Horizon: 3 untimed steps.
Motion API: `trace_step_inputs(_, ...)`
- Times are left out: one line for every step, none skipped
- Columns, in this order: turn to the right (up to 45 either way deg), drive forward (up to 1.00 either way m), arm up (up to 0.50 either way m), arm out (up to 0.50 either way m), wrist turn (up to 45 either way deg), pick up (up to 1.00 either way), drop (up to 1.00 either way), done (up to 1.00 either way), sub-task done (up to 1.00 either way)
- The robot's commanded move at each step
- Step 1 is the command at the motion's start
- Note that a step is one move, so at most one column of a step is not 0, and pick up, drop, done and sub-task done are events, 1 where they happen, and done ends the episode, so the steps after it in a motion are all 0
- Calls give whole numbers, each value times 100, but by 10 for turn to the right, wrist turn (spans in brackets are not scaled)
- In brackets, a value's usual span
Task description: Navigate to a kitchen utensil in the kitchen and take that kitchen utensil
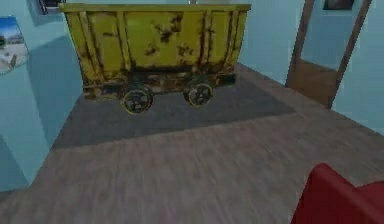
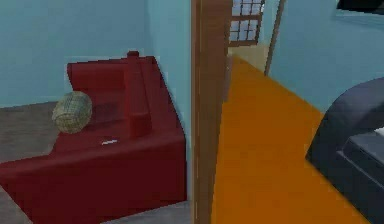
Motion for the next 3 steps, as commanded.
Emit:
trace_step_inputs(0, 5, 0, 0, 0, 0, 0, 0, 0)
trace_step_inputs(120, 0, 0, 0, 0, 0, 0, 0, 0)
trace_step_inputs(0, 90, 0, 0, 0, 0, 0, 0, 0)
